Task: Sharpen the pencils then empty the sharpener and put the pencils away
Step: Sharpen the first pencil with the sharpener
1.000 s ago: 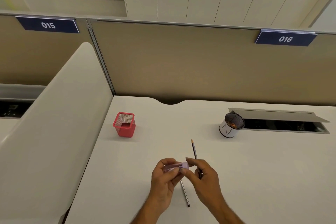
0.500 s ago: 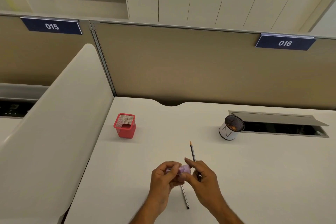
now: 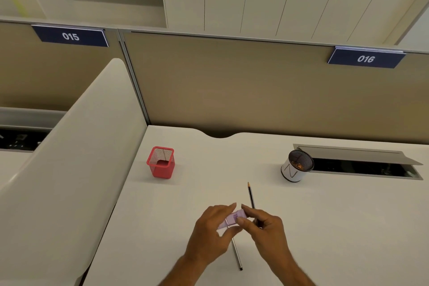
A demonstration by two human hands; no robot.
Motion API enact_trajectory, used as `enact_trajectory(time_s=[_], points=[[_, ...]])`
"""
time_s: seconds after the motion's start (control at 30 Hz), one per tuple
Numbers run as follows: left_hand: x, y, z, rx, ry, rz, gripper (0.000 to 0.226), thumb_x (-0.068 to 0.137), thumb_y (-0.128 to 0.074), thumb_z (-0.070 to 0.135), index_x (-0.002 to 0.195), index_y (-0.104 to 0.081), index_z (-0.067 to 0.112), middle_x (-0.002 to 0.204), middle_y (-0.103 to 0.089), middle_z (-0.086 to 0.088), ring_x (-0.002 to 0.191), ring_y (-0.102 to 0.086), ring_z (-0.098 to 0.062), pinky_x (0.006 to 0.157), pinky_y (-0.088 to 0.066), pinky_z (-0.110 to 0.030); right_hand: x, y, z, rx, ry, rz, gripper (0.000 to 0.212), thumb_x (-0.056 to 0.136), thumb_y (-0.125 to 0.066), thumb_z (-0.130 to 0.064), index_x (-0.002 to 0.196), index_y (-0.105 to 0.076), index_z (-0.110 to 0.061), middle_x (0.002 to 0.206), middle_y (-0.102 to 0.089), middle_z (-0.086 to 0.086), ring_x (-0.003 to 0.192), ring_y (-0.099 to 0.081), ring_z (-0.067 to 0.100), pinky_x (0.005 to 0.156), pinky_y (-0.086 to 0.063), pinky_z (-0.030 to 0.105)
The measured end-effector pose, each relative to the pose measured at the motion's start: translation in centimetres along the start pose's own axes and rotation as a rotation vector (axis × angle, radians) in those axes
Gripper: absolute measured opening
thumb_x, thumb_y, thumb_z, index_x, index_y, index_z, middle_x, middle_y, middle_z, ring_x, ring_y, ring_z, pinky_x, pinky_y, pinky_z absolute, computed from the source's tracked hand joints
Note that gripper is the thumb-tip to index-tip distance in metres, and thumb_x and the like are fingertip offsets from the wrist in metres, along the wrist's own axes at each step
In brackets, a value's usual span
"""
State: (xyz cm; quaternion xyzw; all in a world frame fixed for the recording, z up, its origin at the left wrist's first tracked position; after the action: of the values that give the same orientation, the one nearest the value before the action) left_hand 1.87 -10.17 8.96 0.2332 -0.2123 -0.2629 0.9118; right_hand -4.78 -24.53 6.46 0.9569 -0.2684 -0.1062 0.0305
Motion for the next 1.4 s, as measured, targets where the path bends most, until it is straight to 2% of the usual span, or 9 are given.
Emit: enact_trajectory(time_s=[0.2, 0.37, 0.5, 0.6, 0.73, 0.83, 0.93, 1.07, 1.4], points=[[0.5, 0.0, 2.1, 0.076, -0.141, 0.065, 0.033, 0.085, -0.071, 0.027, 0.115, -0.072, 0.012, 0.108, -0.076, 0.003, 0.093, -0.071, -0.012, 0.079, -0.059, -0.024, -0.1, -0.1, 0.0, 0.056, -0.047, 0.026, 0.016, 0.078, -0.077, -0.025, 0.09, -0.08, -0.035, 0.07, -0.074, -0.005, 0.051, -0.048, 0.005, 0.051, -0.044, 0.015], [0.7, 0.3, 1.2, 0.042, -0.096, 0.078, 0.034, 0.082, -0.075, 0.023, 0.114, -0.071, 0.015, 0.109, -0.075, 0.007, 0.094, -0.069, -0.011, 0.083, -0.056, -0.022, 0.4, 0.2, 0.8, 0.133, -0.15, -0.017, 0.016, 0.091, -0.065, -0.022, 0.091, -0.081, -0.023, 0.05, -0.041, 0.002, 0.049, -0.031, 0.017, 0.043, -0.029, 0.025], [0.7, 0.1, 0.5, -0.026, -0.057, 0.029, 0.032, 0.087, -0.07, 0.027, 0.118, -0.069, 0.018, 0.114, -0.072, 0.01, 0.102, -0.065, -0.006, 0.089, -0.053, -0.02, 0.7, 0.6, 2.1, 0.058, -0.262, -0.06, 0.027, 0.094, -0.06, -0.035, 0.09, -0.079, -0.016, 0.055, -0.049, 0.004, 0.048, -0.04, 0.014, 0.044, -0.035, 0.026], [0.5, -0.2, 0.1, -0.022, -0.056, -0.012, 0.029, 0.091, -0.064, 0.029, 0.118, -0.067, 0.02, 0.114, -0.07, 0.011, 0.103, -0.062, -0.004, 0.089, -0.051, -0.019, 0.6, 1.1, 2.7, -0.034, -0.305, -0.095, 0.022, 0.097, -0.055, -0.026, 0.097, -0.076, -0.02, 0.072, -0.066, 0.005, 0.05, -0.042, 0.013, 0.047, -0.036, 0.028], [0.3, 0.3, -0.8, -0.018, -0.026, 0.007, 0.026, 0.093, -0.062, 0.027, 0.118, -0.066, 0.021, 0.113, -0.067, 0.014, 0.102, -0.058, -0.005, 0.086, -0.05, -0.021, 0.8, 2.8, -0.1, -0.326, -0.035, -0.106, 0.036, 0.093, -0.05, -0.001, 0.105, -0.057, -0.034, 0.092, -0.076, -0.002, 0.048, -0.045, 0.004, 0.054, -0.039, 0.026], [0.3, 0.8, -1.2, -0.01, -0.006, 0.031, 0.024, 0.093, -0.061, 0.024, 0.117, -0.065, 0.021, 0.111, -0.064, 0.013, 0.102, -0.057, -0.007, 0.086, -0.049, -0.02, 0.9, 3.0, -1.6, -0.594, 0.105, -0.144, 0.028, 0.094, -0.057, -0.015, 0.103, -0.042, -0.037, 0.09, -0.075, -0.02, 0.048, -0.05, 0.006, 0.054, -0.042, 0.021], [0.7, 1.3, -1.6, -0.009, 0.016, 0.04, 0.024, 0.093, -0.059, 0.019, 0.115, -0.066, 0.023, 0.11, -0.062, 0.011, 0.103, -0.058, -0.01, 0.084, -0.05, -0.024, 0.7, 3.1, -2.7, -0.754, 0.184, -0.135, 0.013, 0.09, -0.065, -0.032, 0.094, -0.054, -0.039, 0.083, -0.07, -0.027, 0.06, -0.057, 0.002, 0.057, -0.045, 0.021], [1.0, 1.3, -1.6, 0.006, 0.012, 0.019, 0.023, 0.094, -0.057, 0.02, 0.115, -0.066, 0.023, 0.11, -0.064, 0.01, 0.105, -0.058, -0.013, 0.086, -0.05, -0.028, 0.5, 3.6, -4.3, -0.803, 0.269, -0.071, 0.015, 0.085, -0.072, -0.03, 0.1, -0.073, -0.035, 0.083, -0.071, -0.025, 0.074, -0.063, -0.001, 0.069, -0.052, 0.023], [1.0, 1.2, -1.8, 0.045, 0.001, 0.008, 0.022, 0.094, -0.057, 0.023, 0.114, -0.064, 0.025, 0.108, -0.06, 0.015, 0.101, -0.055, -0.008, 0.084, -0.049, -0.021, 0.6, 3.3, -5.8, -0.864, 0.371, -0.085, 0.018, 0.085, -0.074, -0.027, 0.102, -0.076, -0.032, 0.082, -0.07, -0.015, 0.078, -0.06, 0.01, 0.072, -0.052, 0.032]])
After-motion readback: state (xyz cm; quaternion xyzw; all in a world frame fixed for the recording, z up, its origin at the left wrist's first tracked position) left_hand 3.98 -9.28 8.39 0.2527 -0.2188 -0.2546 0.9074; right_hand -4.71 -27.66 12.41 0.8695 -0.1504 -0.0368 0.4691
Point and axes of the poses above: each hand's wrist, its own x-axis towards the middle knuckle, its own y-axis out of the back of the hand, z = x × y, the point moved 10 cm from there along x, towards the middle knuckle
